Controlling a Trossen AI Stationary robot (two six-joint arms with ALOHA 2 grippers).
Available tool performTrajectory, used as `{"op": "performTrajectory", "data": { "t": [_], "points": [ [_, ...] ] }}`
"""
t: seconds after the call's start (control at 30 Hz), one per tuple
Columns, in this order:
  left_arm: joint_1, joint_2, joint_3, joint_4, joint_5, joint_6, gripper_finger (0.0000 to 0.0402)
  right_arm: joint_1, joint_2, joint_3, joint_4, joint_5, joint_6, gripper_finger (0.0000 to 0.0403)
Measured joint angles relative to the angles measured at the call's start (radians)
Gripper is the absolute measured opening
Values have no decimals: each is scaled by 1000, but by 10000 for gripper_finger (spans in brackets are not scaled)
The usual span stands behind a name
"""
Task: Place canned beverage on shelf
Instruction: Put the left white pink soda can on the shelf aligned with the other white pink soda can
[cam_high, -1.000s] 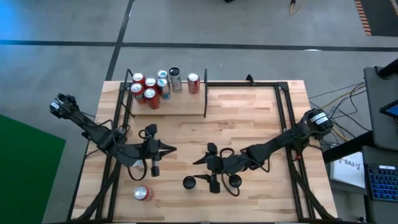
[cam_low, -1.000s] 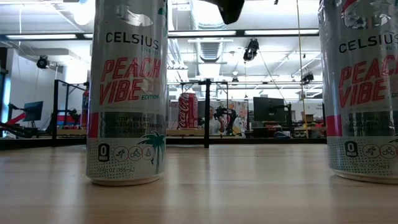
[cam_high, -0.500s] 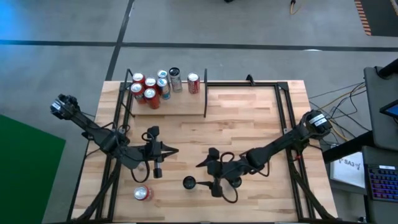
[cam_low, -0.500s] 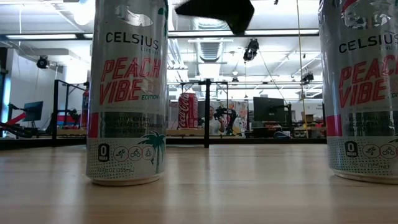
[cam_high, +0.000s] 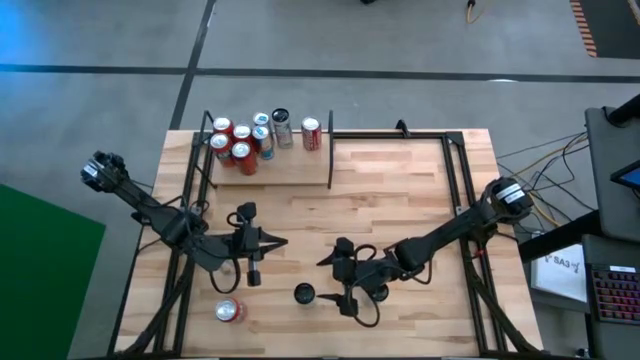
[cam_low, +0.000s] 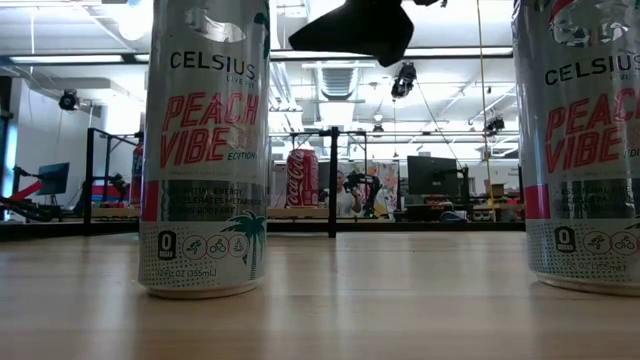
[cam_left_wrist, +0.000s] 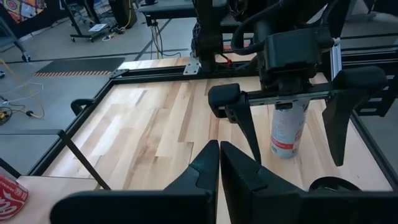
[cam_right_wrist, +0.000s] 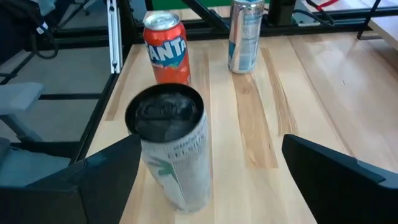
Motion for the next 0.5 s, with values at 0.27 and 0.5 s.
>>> {"op": "performTrajectory", "data": {
  "t": [0.27,0.5],
  "points": [
    [0,0,0,7,-1,0,0,0,66,51,-20,-51,-16,380],
    [-3,1,0,10,1,0,0,0,157,189,-214,-52,-33,380]
  ]
}}
